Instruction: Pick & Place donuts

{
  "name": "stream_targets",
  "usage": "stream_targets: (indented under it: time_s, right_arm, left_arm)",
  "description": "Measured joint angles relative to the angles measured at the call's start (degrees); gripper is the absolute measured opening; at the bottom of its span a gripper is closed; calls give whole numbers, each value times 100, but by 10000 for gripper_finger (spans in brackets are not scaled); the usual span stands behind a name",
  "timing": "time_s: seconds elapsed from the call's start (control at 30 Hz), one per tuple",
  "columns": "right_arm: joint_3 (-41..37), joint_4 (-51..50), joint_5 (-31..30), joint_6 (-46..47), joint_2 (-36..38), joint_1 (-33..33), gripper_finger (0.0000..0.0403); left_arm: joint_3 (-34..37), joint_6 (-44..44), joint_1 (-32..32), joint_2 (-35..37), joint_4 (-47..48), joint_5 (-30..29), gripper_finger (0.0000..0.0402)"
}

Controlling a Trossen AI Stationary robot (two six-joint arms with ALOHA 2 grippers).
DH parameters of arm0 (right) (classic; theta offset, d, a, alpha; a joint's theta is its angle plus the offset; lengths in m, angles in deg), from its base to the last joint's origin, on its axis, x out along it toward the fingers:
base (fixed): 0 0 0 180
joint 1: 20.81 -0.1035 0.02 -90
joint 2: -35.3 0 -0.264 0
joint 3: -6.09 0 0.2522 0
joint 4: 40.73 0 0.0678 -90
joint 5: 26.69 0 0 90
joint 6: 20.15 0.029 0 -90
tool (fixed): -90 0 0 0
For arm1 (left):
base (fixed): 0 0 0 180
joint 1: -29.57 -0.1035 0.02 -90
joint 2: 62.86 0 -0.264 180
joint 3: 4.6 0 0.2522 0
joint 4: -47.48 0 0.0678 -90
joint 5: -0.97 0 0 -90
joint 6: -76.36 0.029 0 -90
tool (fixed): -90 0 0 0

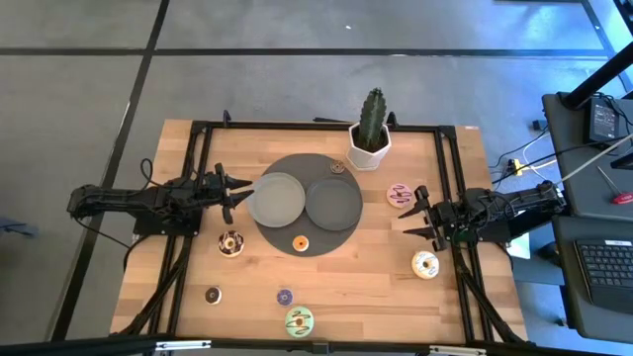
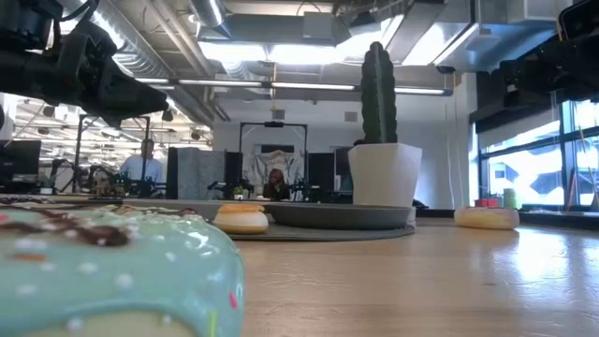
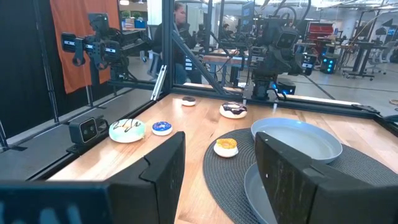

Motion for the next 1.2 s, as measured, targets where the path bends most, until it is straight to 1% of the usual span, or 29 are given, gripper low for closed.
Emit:
stream_targets:
  time_s: [0.43, 0.5, 0.67, 0.7, 1.03, 1.2]
  right_arm:
    - [0, -1, 0, 34, -1, 0, 194]
    - [0, 0, 0, 195, 0, 1, 194]
    - [0, 2, 0, 1053, -2, 2, 194]
    - [0, 2, 0, 1108, 0, 2, 194]
    - [0, 2, -41, 1055, 0, 2, 194]
    - [0, 16, -193, 1037, -1, 2, 194]
  left_arm:
    - [-1, 1, -1, 0, 0, 0, 130]
    - [-2, -1, 1, 0, 0, 0, 130]
    - [-1, 1, 1, 0, 1, 0, 130]
    - [0, 1, 1, 0, 1, 0, 130]
    - [-2, 0, 0, 0, 0, 0, 130]
    - [-1, 1, 0, 0, 0, 0, 130]
